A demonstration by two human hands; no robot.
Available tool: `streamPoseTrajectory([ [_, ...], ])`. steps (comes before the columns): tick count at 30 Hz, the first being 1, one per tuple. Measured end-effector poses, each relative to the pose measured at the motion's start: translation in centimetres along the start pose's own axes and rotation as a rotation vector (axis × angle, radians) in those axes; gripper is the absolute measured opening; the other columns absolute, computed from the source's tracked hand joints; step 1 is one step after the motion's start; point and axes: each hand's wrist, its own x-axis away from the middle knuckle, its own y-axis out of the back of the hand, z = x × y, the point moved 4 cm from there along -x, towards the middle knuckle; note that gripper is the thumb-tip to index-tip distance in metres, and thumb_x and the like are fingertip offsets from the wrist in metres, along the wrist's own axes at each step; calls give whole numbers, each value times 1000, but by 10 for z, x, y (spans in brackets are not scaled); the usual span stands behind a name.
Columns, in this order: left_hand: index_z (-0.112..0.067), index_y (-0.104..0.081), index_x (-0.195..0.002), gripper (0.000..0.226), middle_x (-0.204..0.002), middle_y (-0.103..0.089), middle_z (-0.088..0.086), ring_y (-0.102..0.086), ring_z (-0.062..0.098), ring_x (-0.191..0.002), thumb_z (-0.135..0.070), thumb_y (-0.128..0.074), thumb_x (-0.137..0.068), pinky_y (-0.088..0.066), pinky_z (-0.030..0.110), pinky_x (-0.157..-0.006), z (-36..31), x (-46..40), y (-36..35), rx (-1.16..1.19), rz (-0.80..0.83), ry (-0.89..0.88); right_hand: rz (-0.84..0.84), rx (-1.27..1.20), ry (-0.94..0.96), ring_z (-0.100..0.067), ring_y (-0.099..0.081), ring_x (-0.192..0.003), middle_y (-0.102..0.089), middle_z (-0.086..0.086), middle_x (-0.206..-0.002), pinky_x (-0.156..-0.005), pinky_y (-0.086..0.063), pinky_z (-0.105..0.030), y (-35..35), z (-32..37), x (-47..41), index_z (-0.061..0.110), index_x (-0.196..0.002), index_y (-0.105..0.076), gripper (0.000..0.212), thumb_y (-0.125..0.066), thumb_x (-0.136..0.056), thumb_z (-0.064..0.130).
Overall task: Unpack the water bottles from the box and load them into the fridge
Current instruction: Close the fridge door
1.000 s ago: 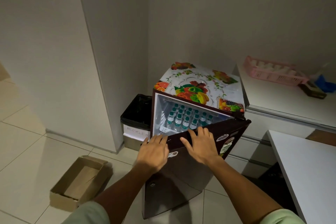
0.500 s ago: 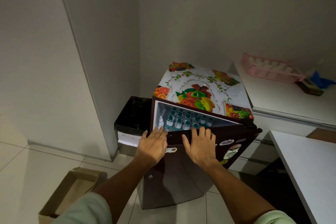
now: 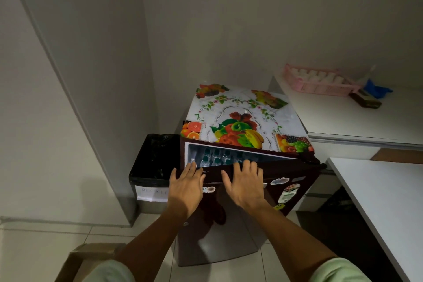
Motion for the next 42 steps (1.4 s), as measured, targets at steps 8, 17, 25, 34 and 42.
streamPoseTrajectory([
  [8,-32,-52,-138,42,-154,-40,-7,-24,10,-148,-39,-27,-105,-11,46,-120,11,-38,-4,45,-29,10,41,-98,-61,-36,-43,-132,-54,-17,-135,-107,-38,-49,-12,8,-27,14,-124,-60,67,-21,-97,62],
  [17,-18,-77,-102,78,-116,-72,5,-62,27,-119,-45,-5,-105,-43,55,-100,18,-76,0,104,-316,-92,85,-139,-3,-32,5,-155,-12,-13,-167,-124,-6,-53,-25,13,-61,21,-159,-25,74,-11,-98,62],
  [25,-16,-77,-103,72,-119,-70,9,-62,33,-119,-42,-10,-106,-47,53,-95,22,-107,-3,92,-381,-151,133,-141,-11,-30,1,-155,-11,-12,-168,-124,-9,-52,-34,14,-85,18,-160,-18,76,-9,-98,62],
  [34,-24,-66,-125,31,-140,-58,0,-43,27,-139,-20,-59,-96,-34,51,-110,24,-120,-8,10,-166,-112,177,-132,-36,-29,-20,-153,-32,-8,-162,-122,-16,-50,-44,15,-90,19,-156,-33,80,-6,-95,62],
  [42,-31,-52,-137,43,-151,-42,-9,-21,18,-149,-41,-27,-103,-15,44,-118,28,-119,-6,78,-88,-93,140,-151,-39,-32,-34,-147,-45,-10,-155,-118,-26,-52,-42,16,-89,16,-149,-47,77,-15,-96,60],
])
